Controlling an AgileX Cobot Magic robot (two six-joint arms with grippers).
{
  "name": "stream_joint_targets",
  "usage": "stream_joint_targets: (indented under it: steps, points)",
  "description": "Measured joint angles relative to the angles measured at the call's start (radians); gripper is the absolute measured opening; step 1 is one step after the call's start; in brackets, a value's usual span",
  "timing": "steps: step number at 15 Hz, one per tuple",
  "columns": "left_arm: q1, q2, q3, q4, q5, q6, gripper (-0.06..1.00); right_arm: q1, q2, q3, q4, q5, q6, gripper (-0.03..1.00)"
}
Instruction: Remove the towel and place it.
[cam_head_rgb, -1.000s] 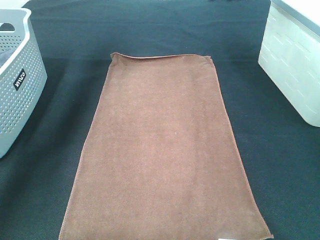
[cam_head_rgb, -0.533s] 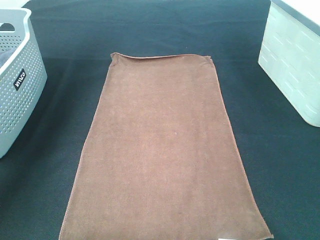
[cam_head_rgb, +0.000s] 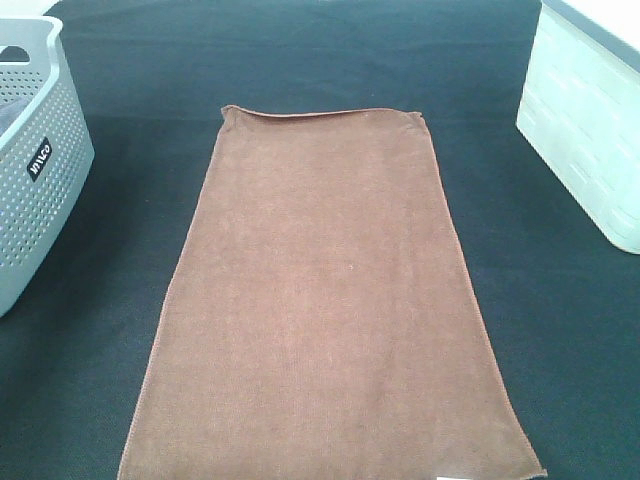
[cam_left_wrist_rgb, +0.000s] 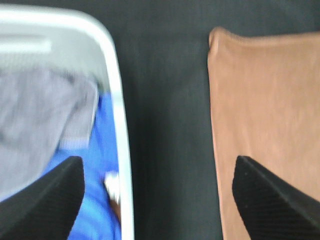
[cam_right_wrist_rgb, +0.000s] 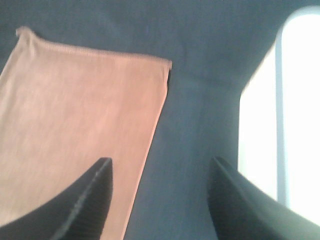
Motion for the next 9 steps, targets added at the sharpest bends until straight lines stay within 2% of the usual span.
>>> stream_joint_targets:
  steps: [4, 9]
  points:
    - [0.0, -0.291, 0.403, 0.122, 0.002, -0.008, 0.76, 0.0, -0.249, 0.333, -0.026, 0.002, 0.003, 0.55]
    - [0.0, -0.678, 0.831, 0.103, -0.129, -0.022, 0.76, 0.0, -0.596, 0.741, -0.026, -0.016, 0.006, 0.55]
